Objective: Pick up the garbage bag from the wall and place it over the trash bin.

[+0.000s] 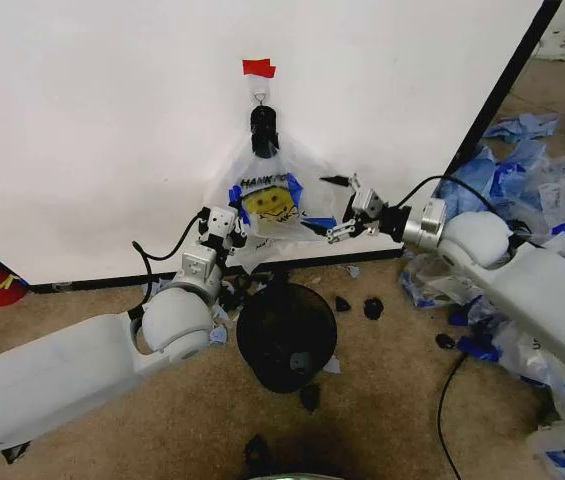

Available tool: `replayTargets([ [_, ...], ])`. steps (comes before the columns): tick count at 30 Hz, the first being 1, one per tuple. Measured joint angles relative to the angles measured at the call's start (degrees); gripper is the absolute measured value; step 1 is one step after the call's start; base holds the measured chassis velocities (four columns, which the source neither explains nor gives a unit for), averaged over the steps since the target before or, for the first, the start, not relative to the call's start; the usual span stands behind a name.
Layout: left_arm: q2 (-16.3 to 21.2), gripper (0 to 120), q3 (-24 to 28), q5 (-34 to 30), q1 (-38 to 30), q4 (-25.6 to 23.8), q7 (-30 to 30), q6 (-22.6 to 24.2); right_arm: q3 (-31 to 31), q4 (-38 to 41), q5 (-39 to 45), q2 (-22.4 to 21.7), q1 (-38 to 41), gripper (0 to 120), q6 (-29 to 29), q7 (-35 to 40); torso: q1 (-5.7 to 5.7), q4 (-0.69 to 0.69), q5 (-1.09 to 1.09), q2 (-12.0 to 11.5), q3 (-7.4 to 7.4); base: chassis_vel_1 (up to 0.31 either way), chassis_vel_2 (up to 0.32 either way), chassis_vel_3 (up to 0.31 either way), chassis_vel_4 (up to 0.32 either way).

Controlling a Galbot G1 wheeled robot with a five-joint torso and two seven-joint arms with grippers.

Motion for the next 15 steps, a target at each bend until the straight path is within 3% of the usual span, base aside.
replayTargets([
  [11, -1.5, 0, 1.4, 0.0, -1.2, 0.4, 0.0, 0.0, 0.2, -1.1, -1.0, -0.1, -2.8, 52, 0.5, -0.1, 0.00, 0.00, 0.00, 0.0, 0.00, 0.000, 0.000, 0.000, 0.000],
  [15, -1.9, 0, 1.8, 0.0, -1.3, 0.4, -0.1, 0.0, -0.3, -2.0, -1.5, 0.4, -2.8, 45, 0.4, 0.5, 0.00, 0.00, -0.01, 0.0, 0.00, 0.000, 0.000, 0.000, 0.000],
])
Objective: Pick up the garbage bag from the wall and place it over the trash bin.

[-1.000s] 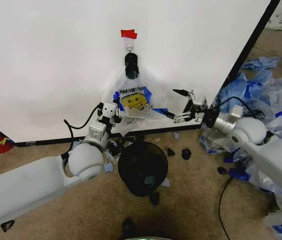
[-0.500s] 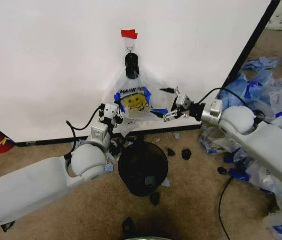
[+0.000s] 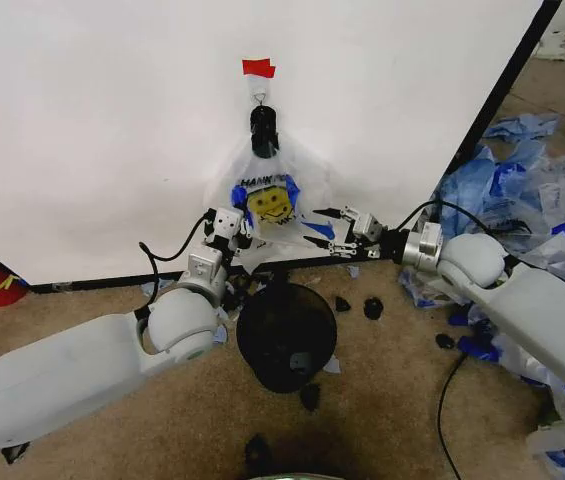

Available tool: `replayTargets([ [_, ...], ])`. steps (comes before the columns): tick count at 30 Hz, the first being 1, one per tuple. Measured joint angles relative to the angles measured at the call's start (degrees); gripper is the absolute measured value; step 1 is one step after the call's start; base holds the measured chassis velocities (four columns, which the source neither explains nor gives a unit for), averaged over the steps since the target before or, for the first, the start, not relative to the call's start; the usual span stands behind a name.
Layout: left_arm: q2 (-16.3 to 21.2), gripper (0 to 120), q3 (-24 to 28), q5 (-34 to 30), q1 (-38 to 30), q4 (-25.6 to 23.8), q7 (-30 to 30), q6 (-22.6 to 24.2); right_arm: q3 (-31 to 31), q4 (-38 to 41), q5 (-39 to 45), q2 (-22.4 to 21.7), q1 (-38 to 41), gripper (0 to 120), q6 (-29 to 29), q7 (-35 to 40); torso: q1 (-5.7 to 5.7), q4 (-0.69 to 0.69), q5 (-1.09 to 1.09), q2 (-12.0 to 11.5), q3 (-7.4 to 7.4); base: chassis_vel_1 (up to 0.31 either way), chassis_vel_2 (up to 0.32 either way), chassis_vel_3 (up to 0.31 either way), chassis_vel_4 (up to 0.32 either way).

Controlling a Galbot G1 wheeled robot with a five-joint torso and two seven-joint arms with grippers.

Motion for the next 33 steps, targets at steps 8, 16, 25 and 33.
replayTargets([
  [8, 0.1, 0, 0.7, -0.2, -1.0, -0.8, -0.1, 0.0, -1.0, -1.1, -0.3, 1.2, 0.2, 48, -0.6, 1.1, 0.00, 0.00, 0.01, 0.0, 0.00, 0.000, 0.000, 0.000, 0.000],
  [16, 0.4, 0, 1.0, -0.7, -1.6, -1.5, -0.1, 0.1, -2.6, -2.1, -0.5, 3.1, 0.8, 50, -1.3, 3.4, 0.00, 0.00, 0.00, 0.0, 0.00, 0.000, 0.000, 0.000, 0.000],
  [25, 0.5, 0, 1.2, -0.8, -1.6, -1.8, -0.1, 0.0, -4.4, -3.8, -0.4, 5.9, 2.0, 39, -2.3, 8.7, 0.00, 0.01, 0.00, 0.0, 0.00, 0.000, 0.000, 0.000, 0.000],
  [33, 0.7, 0, 1.2, -0.8, -1.4, -2.6, -0.1, 0.0, -6.1, -5.0, -1.6, 7.1, 2.5, 30, -3.6, 13.2, 0.00, 0.00, 0.01, 0.0, 0.00, 0.000, 0.000, 0.000, 0.000],
])
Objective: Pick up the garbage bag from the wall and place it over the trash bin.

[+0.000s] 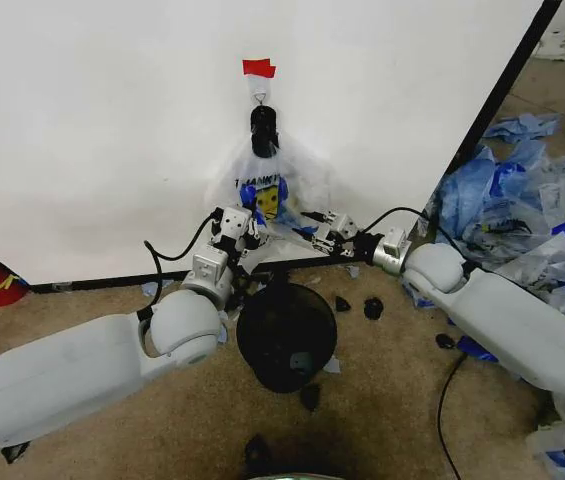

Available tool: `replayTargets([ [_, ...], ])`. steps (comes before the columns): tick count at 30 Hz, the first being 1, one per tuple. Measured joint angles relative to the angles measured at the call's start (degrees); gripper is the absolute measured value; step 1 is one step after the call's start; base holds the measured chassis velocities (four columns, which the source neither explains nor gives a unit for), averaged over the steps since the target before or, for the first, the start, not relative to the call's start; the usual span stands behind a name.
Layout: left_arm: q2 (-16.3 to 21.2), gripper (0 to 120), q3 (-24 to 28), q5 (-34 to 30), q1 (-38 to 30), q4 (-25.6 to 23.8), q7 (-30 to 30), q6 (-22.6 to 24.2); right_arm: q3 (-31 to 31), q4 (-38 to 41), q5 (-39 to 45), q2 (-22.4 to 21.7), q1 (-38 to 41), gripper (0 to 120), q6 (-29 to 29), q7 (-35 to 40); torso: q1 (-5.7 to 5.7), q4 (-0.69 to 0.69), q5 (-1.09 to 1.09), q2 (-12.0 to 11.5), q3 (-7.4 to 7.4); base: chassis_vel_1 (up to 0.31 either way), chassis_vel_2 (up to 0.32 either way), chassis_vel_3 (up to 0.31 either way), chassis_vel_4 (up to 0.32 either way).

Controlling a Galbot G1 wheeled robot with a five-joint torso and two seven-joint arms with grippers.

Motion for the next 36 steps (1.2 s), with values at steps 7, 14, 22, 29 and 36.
replayTargets([
  [7, 1.1, 0, -0.6, 0.0, 1.0, -0.6, 0.0, -0.1, -1.0, 0.6, 1.6, 0.4, 0.1, 3, -1.6, 4.6, 0.00, 0.00, -0.01, 0.0, -0.01, 0.000, 0.000, 0.000, 0.000],
  [14, 1.4, 0, -1.2, 0.3, 2.2, -0.7, 0.1, -0.3, -0.6, 1.0, 2.7, 0.1, -0.9, 0, -1.6, 7.7, 0.00, 0.00, 0.01, 0.0, -0.01, 0.000, 0.000, 0.000, 0.000],
  [22, 0.8, 0, -1.2, 0.6, 2.6, -0.5, 0.1, -0.4, 1.6, 2.7, 10.2, -1.0, -3.2, 0, -1.8, 9.1, 0.00, -0.01, 0.01, 0.0, -0.01, 0.000, 0.000, 0.000, 0.000],
  [29, 0.5, 0, -0.9, 0.6, 2.4, -0.2, 0.1, -0.4, 3.0, 3.0, 20.6, -1.0, -4.5, 0, 1.5, 4.7, 0.00, 0.00, 0.01, 0.0, -0.01, 0.000, 0.000, 0.000, 0.000],
  [36, 0.9, 0, -1.2, 1.3, 3.2, -0.1, 0.2, -0.5, 6.1, 3.0, 40.7, 0.6, -7.8, 0, 7.4, -7.6, 0.00, 0.00, -0.01, 0.0, 0.00, 0.000, 0.000, 0.000, 0.000],
])
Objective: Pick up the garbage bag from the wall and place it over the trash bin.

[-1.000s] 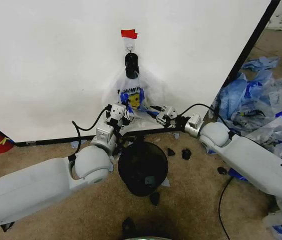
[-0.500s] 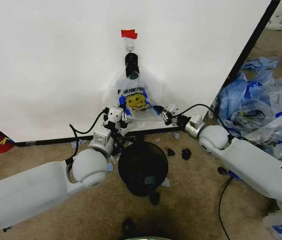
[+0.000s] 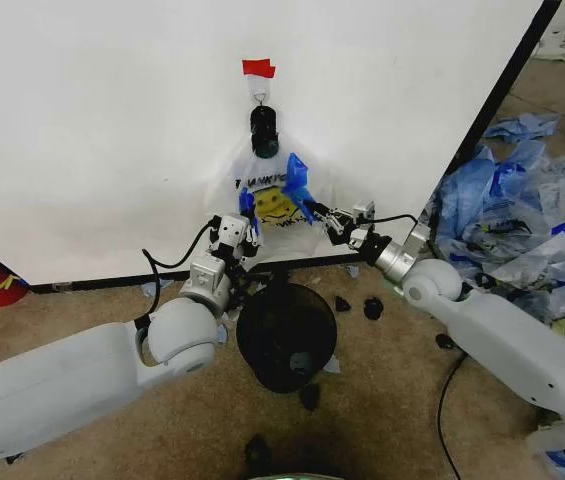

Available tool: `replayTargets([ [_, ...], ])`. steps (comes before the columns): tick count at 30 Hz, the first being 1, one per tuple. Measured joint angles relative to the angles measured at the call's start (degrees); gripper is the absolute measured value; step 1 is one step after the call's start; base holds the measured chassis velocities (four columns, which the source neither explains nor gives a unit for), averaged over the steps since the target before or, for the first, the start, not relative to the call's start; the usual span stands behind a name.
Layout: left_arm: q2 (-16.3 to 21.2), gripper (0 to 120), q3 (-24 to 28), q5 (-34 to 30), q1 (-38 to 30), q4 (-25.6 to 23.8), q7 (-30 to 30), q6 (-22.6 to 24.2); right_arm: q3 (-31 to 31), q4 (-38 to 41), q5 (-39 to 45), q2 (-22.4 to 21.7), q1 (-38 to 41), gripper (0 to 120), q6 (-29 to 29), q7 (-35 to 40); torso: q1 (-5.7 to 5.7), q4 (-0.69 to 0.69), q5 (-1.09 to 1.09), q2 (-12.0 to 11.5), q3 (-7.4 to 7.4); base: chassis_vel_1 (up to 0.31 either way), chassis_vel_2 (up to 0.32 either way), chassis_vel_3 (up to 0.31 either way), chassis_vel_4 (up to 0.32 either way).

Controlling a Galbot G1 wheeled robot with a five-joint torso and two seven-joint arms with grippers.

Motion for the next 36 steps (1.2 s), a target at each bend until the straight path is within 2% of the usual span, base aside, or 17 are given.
replayTargets([
  [8, 1.3, 0, -2.1, 0.6, 2.6, -1.0, 0.0, 0.0, 3.0, 0.9, 6.1, 0.6, -4.1, 0, 0.4, -3.9, 0.00, 0.00, 0.01, 0.0, 0.00, 0.000, 0.000, 0.000, 0.000],
  [18, 2.9, 0, -5.4, 0.4, 4.5, -2.3, 0.0, -0.3, 12.4, 1.2, 13.3, 1.6, -7.8, 0, -1.6, -14.2, 0.00, 0.00, 0.00, 0.0, 0.00, 0.000, 0.000, 0.000, 0.000],
  [23, 4.1, 0, -6.8, 0.2, 5.7, -3.6, 0.0, -0.6, 14.9, 1.1, 13.3, 1.4, -10.2, 0, -2.3, -16.6, 0.00, -0.02, 0.02, 0.0, 0.00, 0.000, 0.000, 0.000, 0.000],
  [27, 6.3, 0, -8.2, -0.4, 7.9, -6.4, 0.3, -0.6, 15.8, 1.8, 12.5, 1.3, -12.2, 0, -2.3, -17.5, 0.00, 0.00, 0.01, 0.0, 0.00, 0.000, 0.000, 0.000, 0.000],
  [30, 8.3, 0, -9.7, -0.6, 10.2, -8.5, 1.2, -0.5, 15.7, 2.3, 11.8, 1.1, -13.1, 0, -2.3, -17.6, 0.00, 0.00, 0.02, 0.0, 0.00, 0.000, 0.000, 0.000, 0.000],
  [36, 10.4, 0, -12.4, 0.7, 15.4, -9.3, 1.8, -0.6, 15.1, 1.6, 10.8, 2.5, -14.1, 0, -1.8, -16.1, 0.00, 0.01, 0.00, 0.0, 0.00, 0.000, 0.000, 0.000, 0.000],
])
